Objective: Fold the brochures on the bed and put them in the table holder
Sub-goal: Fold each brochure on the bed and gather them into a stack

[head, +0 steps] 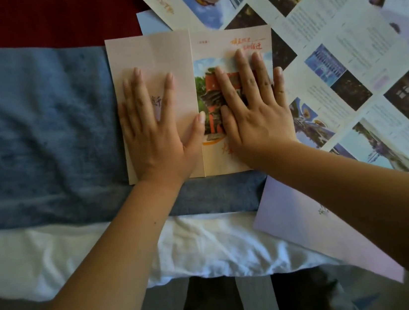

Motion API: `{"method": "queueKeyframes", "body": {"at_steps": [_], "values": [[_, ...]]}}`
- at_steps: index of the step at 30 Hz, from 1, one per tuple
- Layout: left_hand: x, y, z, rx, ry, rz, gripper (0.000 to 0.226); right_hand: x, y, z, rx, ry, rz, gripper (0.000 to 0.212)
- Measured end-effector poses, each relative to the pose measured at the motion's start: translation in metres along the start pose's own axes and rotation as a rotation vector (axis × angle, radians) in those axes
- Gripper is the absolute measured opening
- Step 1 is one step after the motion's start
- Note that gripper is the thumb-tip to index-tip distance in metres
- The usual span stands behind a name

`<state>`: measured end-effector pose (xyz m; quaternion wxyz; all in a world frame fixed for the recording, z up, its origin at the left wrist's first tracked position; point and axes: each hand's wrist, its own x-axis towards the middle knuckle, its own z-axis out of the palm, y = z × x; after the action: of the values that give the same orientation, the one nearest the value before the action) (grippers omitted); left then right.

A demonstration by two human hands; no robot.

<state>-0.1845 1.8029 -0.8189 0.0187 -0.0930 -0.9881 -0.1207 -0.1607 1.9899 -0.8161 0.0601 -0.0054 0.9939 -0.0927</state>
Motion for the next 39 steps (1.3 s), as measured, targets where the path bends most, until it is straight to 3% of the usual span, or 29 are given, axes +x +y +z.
{"method": "queueKeyframes", "body": {"at_steps": [10, 21, 24, 30, 34, 36, 39], "values": [[0.001, 0.011, -0.006, -0.059, -0.097, -0.109, 0.099, 0.001, -0.001, 0.002, 0.003, 0.011, 0.020, 0.067], [0.004, 0.026, -0.013, -0.120, -0.170, -0.181, 0.098, 0.002, 0.004, -0.012, 0.142, -0.016, -0.019, 0.063], [0.006, 0.037, -0.018, -0.219, -0.191, -0.178, 0.095, 0.000, 0.009, -0.018, 0.167, -0.072, -0.037, 0.061], [0.006, 0.077, -0.029, -0.426, -0.328, 0.021, 0.079, -0.009, 0.022, -0.030, 0.209, -0.202, -0.142, 0.065], [0.011, 0.101, -0.041, -0.609, -0.379, -0.042, 0.068, -0.021, 0.033, -0.040, 0.298, -0.205, -0.140, 0.062], [0.014, 0.109, -0.048, -0.788, -0.359, -0.095, 0.060, -0.026, 0.037, -0.045, 0.350, -0.195, -0.120, 0.062], [0.021, 0.113, -0.058, -0.815, -0.229, -0.116, 0.052, -0.029, 0.042, -0.052, 0.391, -0.161, -0.104, 0.063]]}}
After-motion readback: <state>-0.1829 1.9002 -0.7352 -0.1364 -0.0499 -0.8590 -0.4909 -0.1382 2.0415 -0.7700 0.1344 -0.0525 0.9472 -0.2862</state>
